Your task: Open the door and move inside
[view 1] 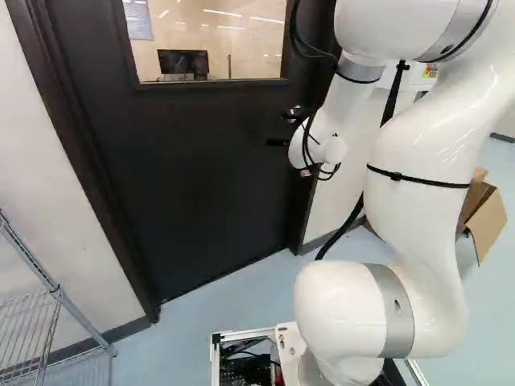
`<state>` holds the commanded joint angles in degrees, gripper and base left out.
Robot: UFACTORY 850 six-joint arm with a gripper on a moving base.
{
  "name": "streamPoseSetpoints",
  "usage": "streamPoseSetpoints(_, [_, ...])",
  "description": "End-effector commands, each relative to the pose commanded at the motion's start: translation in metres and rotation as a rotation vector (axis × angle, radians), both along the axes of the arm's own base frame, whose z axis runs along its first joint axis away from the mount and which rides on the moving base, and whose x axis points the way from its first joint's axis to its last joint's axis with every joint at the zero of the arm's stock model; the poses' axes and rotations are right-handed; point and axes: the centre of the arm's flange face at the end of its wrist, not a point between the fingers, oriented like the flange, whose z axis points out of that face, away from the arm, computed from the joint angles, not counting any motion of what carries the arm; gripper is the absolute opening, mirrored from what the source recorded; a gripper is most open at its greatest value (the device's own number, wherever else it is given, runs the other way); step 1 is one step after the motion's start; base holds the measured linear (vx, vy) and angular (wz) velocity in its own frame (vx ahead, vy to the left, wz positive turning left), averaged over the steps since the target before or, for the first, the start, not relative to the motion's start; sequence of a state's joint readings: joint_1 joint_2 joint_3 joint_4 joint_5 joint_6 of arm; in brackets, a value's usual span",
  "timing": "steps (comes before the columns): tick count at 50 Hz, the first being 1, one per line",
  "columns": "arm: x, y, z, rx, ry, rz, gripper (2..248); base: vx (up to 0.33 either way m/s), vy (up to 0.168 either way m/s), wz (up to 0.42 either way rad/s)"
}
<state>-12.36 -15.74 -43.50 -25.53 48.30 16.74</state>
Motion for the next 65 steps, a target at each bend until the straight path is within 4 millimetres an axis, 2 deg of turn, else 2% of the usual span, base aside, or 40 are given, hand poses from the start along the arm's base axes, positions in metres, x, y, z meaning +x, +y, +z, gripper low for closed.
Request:
streamPoseSetpoints(35, [0.068, -0.001, -0.006, 0.159, -0.025, -0.252, 247, 0.000, 0.000, 0.000])
streamPoseSetpoints(65, [0.124, 0.026, -0.015, 0.171, -0.043, -0.216, 247, 0.000, 0.000, 0.000])
